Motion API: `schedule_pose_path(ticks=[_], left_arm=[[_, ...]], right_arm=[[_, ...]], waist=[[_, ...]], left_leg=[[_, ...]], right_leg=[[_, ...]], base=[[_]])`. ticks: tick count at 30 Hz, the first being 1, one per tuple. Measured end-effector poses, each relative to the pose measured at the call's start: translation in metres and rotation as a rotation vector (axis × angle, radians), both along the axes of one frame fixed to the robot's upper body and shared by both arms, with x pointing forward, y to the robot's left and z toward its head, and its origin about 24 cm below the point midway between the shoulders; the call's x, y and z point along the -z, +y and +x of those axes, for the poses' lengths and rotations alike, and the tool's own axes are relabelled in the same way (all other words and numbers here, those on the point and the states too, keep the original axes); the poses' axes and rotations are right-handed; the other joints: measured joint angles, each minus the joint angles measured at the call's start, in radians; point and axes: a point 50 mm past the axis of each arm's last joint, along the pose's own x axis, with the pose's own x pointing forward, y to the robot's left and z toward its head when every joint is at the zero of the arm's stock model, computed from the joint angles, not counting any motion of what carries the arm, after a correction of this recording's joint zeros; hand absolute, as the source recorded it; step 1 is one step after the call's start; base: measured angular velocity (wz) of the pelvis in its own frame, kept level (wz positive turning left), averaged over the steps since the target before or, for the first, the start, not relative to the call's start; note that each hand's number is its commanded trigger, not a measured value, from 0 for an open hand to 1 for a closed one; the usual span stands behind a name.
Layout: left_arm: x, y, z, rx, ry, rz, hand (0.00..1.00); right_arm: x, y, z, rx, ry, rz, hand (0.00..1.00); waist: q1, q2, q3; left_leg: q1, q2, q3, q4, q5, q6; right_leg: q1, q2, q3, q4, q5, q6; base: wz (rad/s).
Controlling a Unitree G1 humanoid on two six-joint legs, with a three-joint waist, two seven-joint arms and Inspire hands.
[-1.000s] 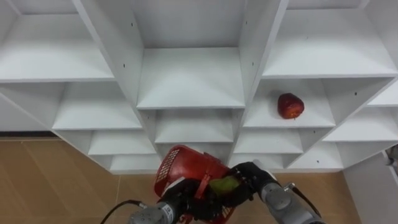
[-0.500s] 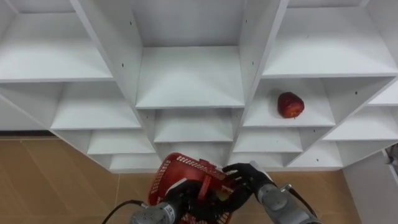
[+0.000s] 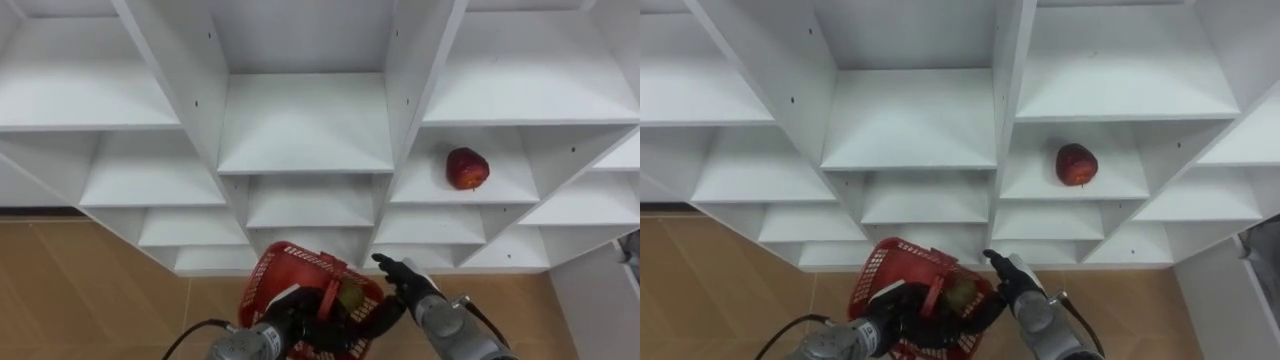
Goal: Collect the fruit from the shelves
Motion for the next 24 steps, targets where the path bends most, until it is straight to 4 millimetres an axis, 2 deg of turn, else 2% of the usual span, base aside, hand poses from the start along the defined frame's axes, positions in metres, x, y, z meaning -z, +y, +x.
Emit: schedule_pose_path(ticks=[17, 24], left_arm=[[0.0, 0.0004, 0.0001, -0.001, 0.0, 0.001, 1.0], [0.0008, 0.0073, 0.0006, -0.012, -0.003, 0.025, 1.0]], right_arm=[[0.0019, -0.0016, -0.0021, 0.005, 0.012, -0.005, 0.0], [0.0049, -0.0041, -0.0057, 0.01, 0.031, -0.014, 0.0]], waist=[[-0.001, 0.0, -0.0004], [0.0, -0.009, -0.0011]], left_leg=[[0.008, -0.001, 0.0, -0.005, 0.0, 0.0], [0.032, -0.002, 0.014, -0.021, 0.002, -0.002]], right_leg=[[0.013, 0.001, -0.005, -0.004, 0.001, 0.001], [0.022, 0.005, 0.011, -0.003, 0.001, 0.001]], base=[[0.0], [-0.06]])
